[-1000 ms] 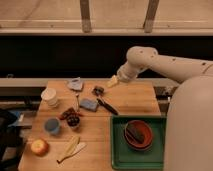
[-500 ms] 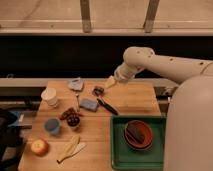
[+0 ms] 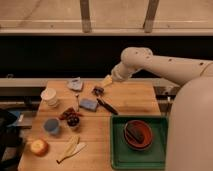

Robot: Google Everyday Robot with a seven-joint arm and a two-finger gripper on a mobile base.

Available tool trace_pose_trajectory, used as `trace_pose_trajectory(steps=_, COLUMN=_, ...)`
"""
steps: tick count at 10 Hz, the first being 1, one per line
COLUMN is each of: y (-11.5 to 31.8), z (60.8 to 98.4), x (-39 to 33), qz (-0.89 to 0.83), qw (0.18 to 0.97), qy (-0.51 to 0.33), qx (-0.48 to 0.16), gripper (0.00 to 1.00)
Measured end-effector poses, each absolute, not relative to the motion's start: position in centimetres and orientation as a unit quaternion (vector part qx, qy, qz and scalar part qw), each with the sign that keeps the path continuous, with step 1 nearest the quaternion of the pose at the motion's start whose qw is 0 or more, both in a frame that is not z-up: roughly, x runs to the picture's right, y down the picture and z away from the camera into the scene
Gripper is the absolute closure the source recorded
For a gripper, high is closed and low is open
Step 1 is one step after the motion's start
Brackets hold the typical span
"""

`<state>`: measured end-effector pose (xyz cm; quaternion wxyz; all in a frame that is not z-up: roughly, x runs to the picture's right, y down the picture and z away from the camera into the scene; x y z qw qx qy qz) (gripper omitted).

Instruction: Place fork in table surface

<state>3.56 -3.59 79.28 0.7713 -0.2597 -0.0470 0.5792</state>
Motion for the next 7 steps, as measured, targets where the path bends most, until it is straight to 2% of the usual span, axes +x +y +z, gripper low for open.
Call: trace_pose_trajectory(steps=7, y=-2.6, z=83.0, x=-14.2, qz=0.46, qw=0.836, qy=-0.086, qx=-0.286, gripper=0.28)
